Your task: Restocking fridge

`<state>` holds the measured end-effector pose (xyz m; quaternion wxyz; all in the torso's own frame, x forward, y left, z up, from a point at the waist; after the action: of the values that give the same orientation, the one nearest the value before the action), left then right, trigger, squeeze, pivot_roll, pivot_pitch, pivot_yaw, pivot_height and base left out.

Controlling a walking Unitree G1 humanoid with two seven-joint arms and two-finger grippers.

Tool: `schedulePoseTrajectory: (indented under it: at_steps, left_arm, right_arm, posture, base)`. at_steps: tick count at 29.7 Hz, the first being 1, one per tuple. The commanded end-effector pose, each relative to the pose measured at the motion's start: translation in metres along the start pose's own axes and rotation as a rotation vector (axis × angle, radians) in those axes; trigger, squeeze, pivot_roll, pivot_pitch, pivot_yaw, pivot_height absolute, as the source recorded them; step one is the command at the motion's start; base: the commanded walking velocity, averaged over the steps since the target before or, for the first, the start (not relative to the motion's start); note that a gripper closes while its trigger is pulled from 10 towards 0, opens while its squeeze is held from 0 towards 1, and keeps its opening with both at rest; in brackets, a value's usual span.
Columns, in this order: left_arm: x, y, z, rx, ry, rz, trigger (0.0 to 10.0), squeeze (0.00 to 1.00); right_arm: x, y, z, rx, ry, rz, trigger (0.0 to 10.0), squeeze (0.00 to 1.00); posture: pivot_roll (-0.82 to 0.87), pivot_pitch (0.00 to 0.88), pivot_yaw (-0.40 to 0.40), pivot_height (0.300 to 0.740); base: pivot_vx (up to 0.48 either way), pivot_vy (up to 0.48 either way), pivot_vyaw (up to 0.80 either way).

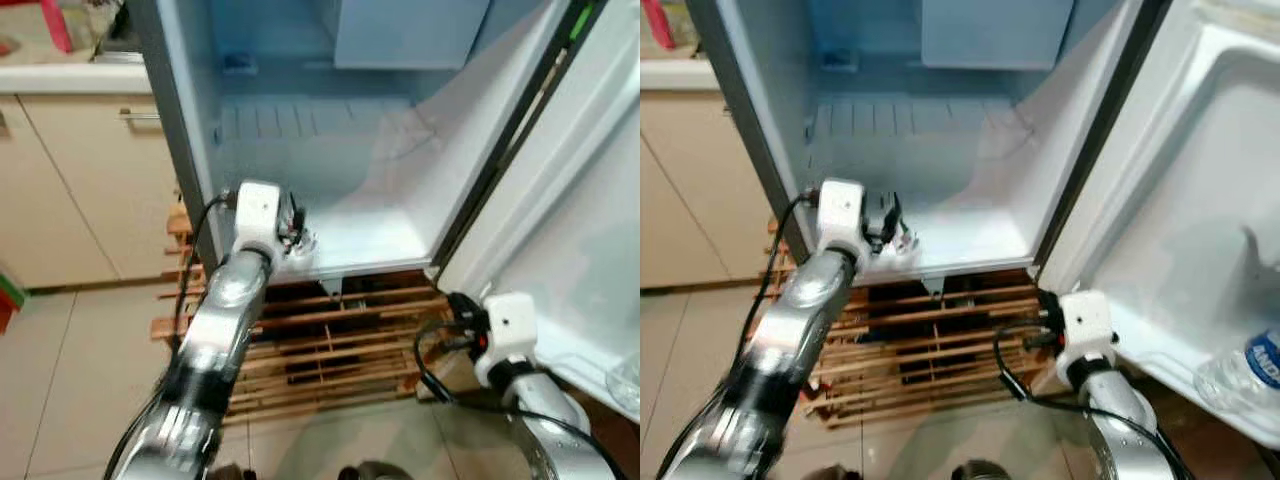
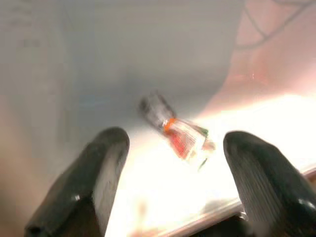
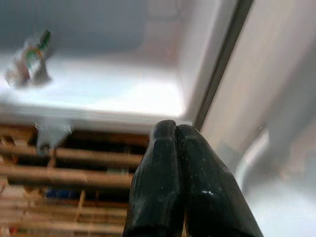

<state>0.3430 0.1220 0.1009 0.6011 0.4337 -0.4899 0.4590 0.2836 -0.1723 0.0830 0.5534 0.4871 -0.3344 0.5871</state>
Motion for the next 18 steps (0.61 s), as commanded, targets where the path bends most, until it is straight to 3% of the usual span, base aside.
schedulePoseTrajectory:
  at_steps: [1, 2, 3, 4, 5, 7, 8, 10, 13, 18]
  left_arm:
    - [0.024, 0.011, 0.009, -0.068, -0.061, 0.140, 10.0, 0.00]
    - [0.017, 0.031, 0.008, -0.089, -0.072, 0.144, 10.0, 0.00]
    - [0.017, 0.031, 0.008, -0.089, -0.072, 0.144, 10.0, 0.00]
    - [0.010, 0.050, 0.009, -0.115, -0.113, 0.141, 10.0, 0.00]
    - [0.008, 0.058, 0.009, -0.121, -0.067, 0.137, 10.0, 0.00]
    - [0.007, 0.064, 0.006, -0.107, -0.059, 0.132, 10.0, 0.00]
    - [0.006, 0.069, 0.002, -0.079, -0.001, 0.107, 10.0, 0.00]
    - [0.013, 0.071, 0.000, -0.060, -0.015, 0.123, 10.0, 0.00]
    - [0.025, 0.066, 0.005, -0.100, -0.021, 0.166, 10.0, 0.00]
    - [0.022, 0.064, 0.011, -0.133, -0.038, 0.144, 10.0, 0.00]
  right_arm:
    - [0.002, -0.005, 0.011, -0.048, -0.038, 0.009, 10.0, 0.00]
    - [0.003, -0.009, 0.014, -0.068, -0.054, 0.013, 10.0, 0.00]
    - [0.003, -0.009, 0.014, -0.068, -0.054, 0.013, 10.0, 0.00]
    - [0.001, -0.010, 0.013, -0.071, -0.050, 0.015, 10.0, 0.00]
    - [0.000, -0.010, 0.013, -0.070, -0.049, 0.015, 10.0, 0.00]
    - [0.000, -0.010, 0.012, -0.070, -0.049, 0.014, 10.0, 0.00]
    - [-0.002, -0.011, 0.012, -0.074, -0.054, 0.013, 10.0, 0.00]
    - [-0.003, -0.014, 0.011, -0.079, -0.061, 0.015, 10.0, 0.00]
    - [-0.002, -0.022, 0.012, -0.085, -0.064, 0.022, 10.0, 0.00]
    - [0.002, -0.031, 0.020, -0.116, -0.068, 0.034, 10.0, 0.00]
  posture:
    - [-0.02, 0.000, -0.076, 0.740]
    - [-0.01, 0.000, -0.074, 0.740]
    - [-0.01, 0.000, -0.074, 0.740]
    - [-0.01, 0.000, -0.078, 0.740]
    - [0.00, 0.000, -0.075, 0.740]
    - [0.00, 0.000, -0.074, 0.740]
    - [0.00, 0.000, -0.071, 0.740]
    - [0.01, 0.000, -0.067, 0.740]
    - [0.01, 0.000, -0.062, 0.740]
    - [0.00, 0.000, -0.061, 0.740]
  base:
    - [0.000, 0.000, 0.00]
    - [0.000, 0.000, 0.00]
    - [0.000, 0.000, 0.00]
    - [0.000, 0.000, 0.00]
    - [0.000, 0.000, 0.00]
    - [0.000, 0.000, 0.00]
    - [0.000, 0.000, 0.00]
    - [0.000, 0.000, 0.00]
    - [0.000, -0.480, 0.00]
    - [0.000, -0.480, 0.00]
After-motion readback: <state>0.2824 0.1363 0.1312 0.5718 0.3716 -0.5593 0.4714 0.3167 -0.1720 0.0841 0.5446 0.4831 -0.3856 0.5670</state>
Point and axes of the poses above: a point about 5 cm out from each wrist's last joint towards the gripper, its own y axis pointing back from the gripper into the wrist, its own x axis along the axis of the wrist's last joint, z = x × y, the point moved 5 cm from there along -y, pointing out of the wrist towards the gripper, and after that the axes turned 14 degrees about y, right-handed, at the moved point
